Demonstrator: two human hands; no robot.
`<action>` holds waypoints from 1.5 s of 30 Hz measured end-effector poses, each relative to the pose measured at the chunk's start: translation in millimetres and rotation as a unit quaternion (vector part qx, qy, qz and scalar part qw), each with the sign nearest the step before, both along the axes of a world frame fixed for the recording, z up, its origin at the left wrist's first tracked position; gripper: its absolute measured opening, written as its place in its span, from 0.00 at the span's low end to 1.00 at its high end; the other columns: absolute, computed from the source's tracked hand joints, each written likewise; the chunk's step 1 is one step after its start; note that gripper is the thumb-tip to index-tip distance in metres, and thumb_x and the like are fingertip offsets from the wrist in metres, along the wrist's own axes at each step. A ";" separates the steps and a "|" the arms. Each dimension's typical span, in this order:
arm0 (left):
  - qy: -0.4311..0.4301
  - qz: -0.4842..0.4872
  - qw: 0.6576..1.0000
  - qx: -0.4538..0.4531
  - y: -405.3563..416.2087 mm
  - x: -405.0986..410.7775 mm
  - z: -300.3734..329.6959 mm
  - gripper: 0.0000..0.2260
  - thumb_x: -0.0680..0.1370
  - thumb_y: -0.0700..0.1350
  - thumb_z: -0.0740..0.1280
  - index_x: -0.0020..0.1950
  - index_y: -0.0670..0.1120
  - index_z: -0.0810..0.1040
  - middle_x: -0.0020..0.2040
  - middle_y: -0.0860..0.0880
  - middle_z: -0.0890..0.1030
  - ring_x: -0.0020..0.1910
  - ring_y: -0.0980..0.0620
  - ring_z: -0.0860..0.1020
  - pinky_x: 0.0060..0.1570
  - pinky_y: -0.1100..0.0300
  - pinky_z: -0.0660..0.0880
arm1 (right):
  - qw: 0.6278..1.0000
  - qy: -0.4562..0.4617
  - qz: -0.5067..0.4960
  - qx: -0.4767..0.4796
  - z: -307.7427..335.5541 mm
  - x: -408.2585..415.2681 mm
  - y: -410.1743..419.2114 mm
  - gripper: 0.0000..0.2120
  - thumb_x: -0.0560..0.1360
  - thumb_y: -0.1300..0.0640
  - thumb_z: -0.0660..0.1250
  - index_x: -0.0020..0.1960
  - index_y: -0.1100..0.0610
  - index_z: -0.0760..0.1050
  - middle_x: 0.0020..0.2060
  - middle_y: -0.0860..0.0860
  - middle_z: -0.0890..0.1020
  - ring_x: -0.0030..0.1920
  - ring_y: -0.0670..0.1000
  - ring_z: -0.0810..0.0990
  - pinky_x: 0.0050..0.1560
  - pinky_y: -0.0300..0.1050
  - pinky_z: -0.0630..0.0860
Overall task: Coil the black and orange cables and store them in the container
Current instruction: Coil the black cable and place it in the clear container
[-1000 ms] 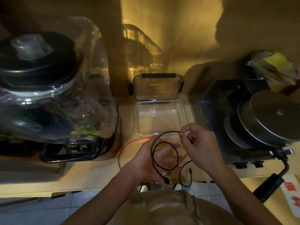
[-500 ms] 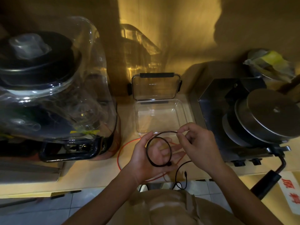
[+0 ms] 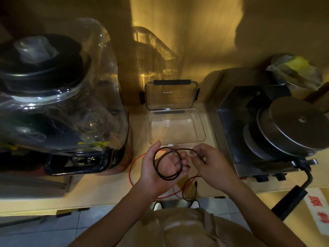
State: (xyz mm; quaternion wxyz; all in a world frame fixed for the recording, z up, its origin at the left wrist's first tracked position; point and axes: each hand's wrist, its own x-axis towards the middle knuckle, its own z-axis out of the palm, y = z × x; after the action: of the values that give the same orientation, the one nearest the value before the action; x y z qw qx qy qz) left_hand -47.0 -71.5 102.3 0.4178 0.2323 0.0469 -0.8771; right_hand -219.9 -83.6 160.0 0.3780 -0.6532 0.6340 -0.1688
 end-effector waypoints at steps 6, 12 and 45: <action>0.004 -0.006 1.000 -0.023 0.3 -1.6 1.7 0.21 0.72 0.56 0.70 0.53 0.38 0.79 0.48 0.39 0.78 0.44 0.43 0.76 0.44 0.53 0.72 | 0.981 -0.117 0.028 0.150 -0.8 6.1 6.9 0.12 0.81 0.64 0.59 0.44 0.53 0.78 0.25 0.41 0.80 0.23 0.35 0.75 0.24 0.26 0.67; -0.030 -0.030 0.999 -0.010 -0.6 -1.3 -2.5 0.26 0.73 0.59 0.66 0.59 0.40 0.82 0.62 0.39 0.80 0.59 0.41 0.80 0.60 0.44 0.74 | 0.991 -0.074 0.003 0.109 -6.2 -6.7 1.3 0.05 0.77 0.63 0.65 0.48 0.55 0.78 0.42 0.49 0.85 0.43 0.42 0.82 0.41 0.29 0.75; -0.102 -0.150 0.983 -0.031 -5.4 -4.0 -1.6 0.29 0.74 0.63 0.66 0.70 0.48 0.76 0.62 0.40 0.80 0.56 0.41 0.80 0.54 0.47 0.76 | 0.994 -0.103 -0.002 -0.025 9.6 -21.6 -9.7 0.10 0.74 0.59 0.72 0.50 0.46 0.78 0.37 0.49 0.82 0.38 0.45 0.82 0.39 0.34 0.76</action>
State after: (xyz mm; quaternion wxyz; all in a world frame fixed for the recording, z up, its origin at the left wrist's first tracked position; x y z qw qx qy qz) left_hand -51.1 -76.9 100.7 0.2910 0.3119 -0.0590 -0.9025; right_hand -241.4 -93.3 169.5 0.4250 -0.6404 0.5883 -0.2515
